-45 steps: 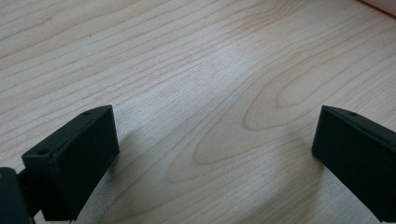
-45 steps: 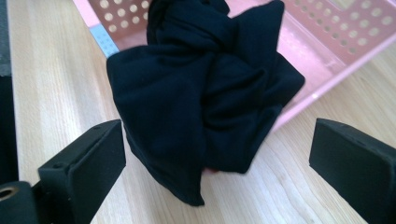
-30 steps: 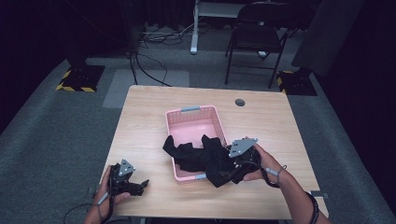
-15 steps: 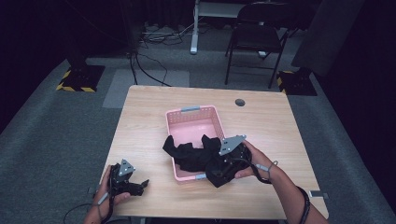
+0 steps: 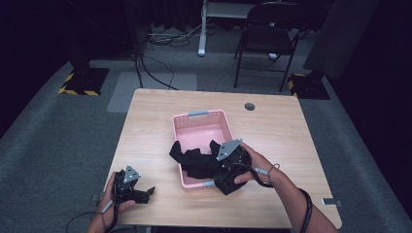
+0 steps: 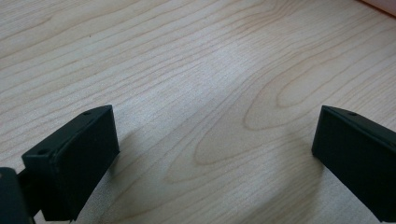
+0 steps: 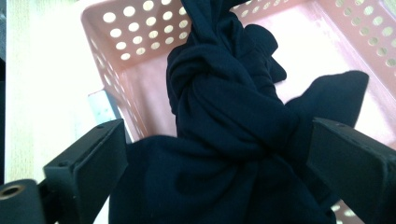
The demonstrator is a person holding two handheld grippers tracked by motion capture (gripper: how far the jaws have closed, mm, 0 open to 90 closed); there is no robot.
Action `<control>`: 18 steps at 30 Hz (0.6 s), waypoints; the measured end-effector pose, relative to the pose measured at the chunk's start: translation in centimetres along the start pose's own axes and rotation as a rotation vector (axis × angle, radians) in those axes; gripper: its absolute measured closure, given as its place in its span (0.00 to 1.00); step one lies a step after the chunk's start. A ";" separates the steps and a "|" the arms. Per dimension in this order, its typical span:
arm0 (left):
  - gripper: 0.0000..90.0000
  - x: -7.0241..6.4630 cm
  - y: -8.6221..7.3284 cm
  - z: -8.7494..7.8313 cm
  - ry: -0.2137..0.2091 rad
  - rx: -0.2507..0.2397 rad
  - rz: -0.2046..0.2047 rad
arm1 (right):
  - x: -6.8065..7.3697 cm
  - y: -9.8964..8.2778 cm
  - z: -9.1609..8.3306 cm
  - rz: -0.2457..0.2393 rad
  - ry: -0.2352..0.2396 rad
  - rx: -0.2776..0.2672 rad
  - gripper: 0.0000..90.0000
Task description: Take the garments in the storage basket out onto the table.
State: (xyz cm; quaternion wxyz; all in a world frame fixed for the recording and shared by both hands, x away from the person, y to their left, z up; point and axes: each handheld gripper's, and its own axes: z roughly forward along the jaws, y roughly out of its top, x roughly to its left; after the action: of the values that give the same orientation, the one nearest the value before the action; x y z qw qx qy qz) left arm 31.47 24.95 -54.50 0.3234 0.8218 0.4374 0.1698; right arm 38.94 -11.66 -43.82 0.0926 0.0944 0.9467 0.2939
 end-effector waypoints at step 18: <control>0.00 0.0 0.0 0.0 -0.002 -0.001 0.003 | -0.6 1.6 2.9 -0.018 -0.020 0.124 0.05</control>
State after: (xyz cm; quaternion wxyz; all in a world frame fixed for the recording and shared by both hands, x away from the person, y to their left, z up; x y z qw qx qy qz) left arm 31.46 24.97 -54.51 0.3241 0.8223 0.4358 0.1698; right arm 40.43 -8.96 -45.19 0.0985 0.0942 0.9629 0.2328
